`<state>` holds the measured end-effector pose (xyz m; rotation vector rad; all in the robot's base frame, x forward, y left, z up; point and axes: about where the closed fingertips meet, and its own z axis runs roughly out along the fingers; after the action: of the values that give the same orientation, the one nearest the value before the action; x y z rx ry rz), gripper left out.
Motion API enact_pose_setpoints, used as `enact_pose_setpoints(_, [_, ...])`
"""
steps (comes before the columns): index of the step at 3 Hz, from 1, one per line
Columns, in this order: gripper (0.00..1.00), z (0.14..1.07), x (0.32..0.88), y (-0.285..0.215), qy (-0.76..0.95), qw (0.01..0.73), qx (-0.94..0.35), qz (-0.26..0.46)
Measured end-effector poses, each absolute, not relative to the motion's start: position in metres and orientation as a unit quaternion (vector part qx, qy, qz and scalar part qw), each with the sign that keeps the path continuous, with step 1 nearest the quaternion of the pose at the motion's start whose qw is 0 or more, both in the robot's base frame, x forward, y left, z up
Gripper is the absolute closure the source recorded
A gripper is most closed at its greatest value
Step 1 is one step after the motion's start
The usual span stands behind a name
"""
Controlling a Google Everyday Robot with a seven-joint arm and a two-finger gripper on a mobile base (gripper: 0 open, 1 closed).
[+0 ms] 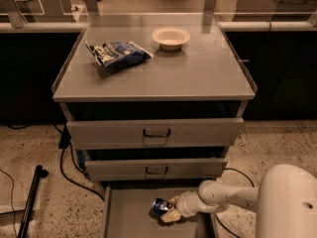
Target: Place pepsi can into bottom drawer
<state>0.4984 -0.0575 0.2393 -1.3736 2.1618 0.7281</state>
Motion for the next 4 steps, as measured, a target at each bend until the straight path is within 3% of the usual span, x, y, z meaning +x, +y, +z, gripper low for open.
enact_pose_setpoints(1, [1.0,0.208,0.499,-0.057,0.795,0.23,-0.495,0.265])
enact_pose_setpoints(4, [1.0,0.155,0.532,-0.08,0.799,0.317,-0.445,0.251])
